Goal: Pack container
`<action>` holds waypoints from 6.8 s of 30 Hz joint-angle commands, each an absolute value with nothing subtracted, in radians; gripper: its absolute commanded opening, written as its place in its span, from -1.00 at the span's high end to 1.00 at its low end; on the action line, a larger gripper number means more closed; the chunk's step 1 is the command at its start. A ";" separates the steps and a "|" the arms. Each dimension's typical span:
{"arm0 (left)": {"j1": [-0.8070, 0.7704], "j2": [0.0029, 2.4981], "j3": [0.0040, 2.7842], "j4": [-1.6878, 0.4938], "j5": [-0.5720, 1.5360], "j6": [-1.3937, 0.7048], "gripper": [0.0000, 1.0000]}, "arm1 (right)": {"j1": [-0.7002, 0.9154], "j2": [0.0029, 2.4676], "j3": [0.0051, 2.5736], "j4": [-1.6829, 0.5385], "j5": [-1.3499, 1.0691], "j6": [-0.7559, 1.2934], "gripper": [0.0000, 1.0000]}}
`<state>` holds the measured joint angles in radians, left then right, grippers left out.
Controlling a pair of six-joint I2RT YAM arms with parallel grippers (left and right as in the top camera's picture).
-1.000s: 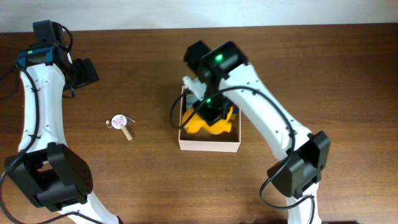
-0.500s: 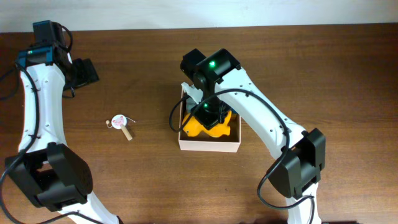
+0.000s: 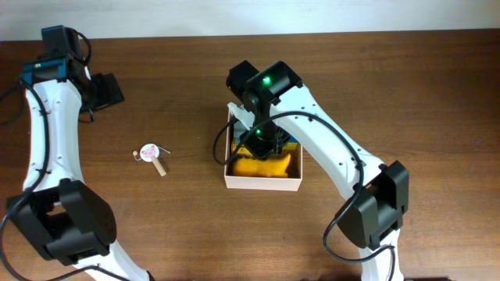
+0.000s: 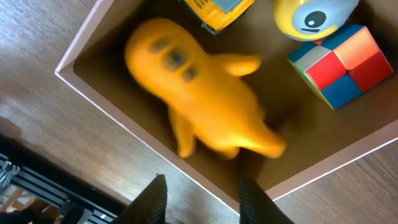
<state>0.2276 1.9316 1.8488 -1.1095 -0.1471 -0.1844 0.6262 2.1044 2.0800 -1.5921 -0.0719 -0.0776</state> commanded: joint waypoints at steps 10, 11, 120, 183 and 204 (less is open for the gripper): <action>0.229 1.915 1.842 -1.088 -0.154 -0.197 -0.99 | 0.620 2.070 2.103 -1.585 -0.042 -0.080 0.33; 0.229 1.915 1.842 -1.087 -0.154 -0.197 -0.98 | 0.619 2.070 2.128 -1.586 -0.031 -0.073 0.31; 0.002 1.916 1.175 -0.782 -0.075 -0.665 0.47 | -0.202 2.139 2.523 -1.570 -0.052 0.109 -0.98; 0.002 1.916 1.230 -0.812 -0.009 -0.662 -0.10 | -0.202 2.139 2.523 -1.567 -0.053 0.109 -0.97; 0.003 1.916 1.149 -0.725 -0.105 -0.655 0.56 | -0.202 2.139 2.523 -1.570 -0.053 0.109 -0.98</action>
<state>0.0010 1.9099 1.1732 -0.7353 -0.0395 -0.6559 -0.2077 2.1326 2.5107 -1.5696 -0.0463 0.1081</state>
